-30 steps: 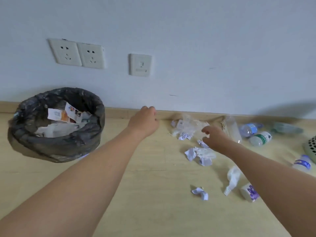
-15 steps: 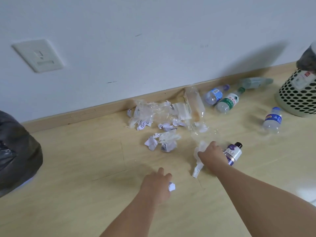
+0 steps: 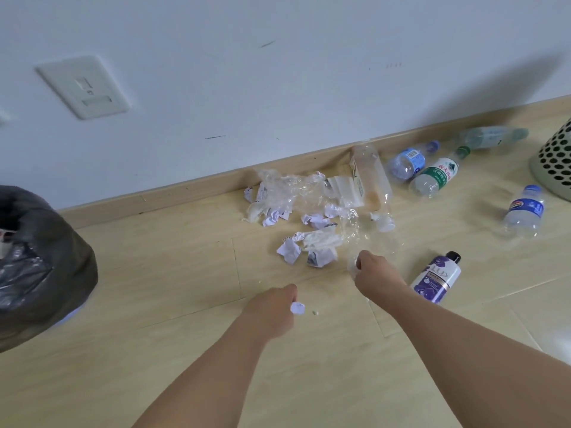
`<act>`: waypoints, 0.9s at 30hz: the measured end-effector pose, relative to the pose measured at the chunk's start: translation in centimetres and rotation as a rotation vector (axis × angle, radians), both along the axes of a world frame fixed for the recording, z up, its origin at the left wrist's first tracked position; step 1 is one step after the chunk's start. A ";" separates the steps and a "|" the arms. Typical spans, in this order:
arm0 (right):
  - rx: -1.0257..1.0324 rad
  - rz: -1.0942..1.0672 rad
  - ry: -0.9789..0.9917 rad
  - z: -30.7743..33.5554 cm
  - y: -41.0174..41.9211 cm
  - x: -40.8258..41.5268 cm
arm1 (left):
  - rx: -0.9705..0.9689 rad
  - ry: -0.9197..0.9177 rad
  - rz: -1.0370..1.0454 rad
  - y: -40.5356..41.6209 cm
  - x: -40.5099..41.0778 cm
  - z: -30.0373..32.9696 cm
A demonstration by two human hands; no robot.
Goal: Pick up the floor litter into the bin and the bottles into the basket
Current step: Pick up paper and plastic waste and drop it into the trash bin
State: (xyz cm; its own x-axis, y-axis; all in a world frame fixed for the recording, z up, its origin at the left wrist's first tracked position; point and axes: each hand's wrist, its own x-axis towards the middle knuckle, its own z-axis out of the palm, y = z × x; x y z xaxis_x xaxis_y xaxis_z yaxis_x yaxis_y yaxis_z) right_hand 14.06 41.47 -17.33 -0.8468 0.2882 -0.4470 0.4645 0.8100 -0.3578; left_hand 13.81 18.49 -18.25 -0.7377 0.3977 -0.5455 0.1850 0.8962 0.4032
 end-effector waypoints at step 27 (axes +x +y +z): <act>-0.344 0.481 0.264 20.0 -54.6 -11.9 | 0.101 0.554 0.942 -47.9 -4.4 17.9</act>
State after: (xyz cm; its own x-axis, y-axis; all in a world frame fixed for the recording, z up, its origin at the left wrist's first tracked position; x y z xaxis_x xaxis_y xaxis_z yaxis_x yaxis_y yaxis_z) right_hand 2.12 -13.09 2.66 -0.9397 -0.2738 -0.2050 -0.0613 0.7245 -0.6866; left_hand 9.44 -29.41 -0.33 -0.9022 -0.4293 -0.0414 -0.3782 0.7411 0.5548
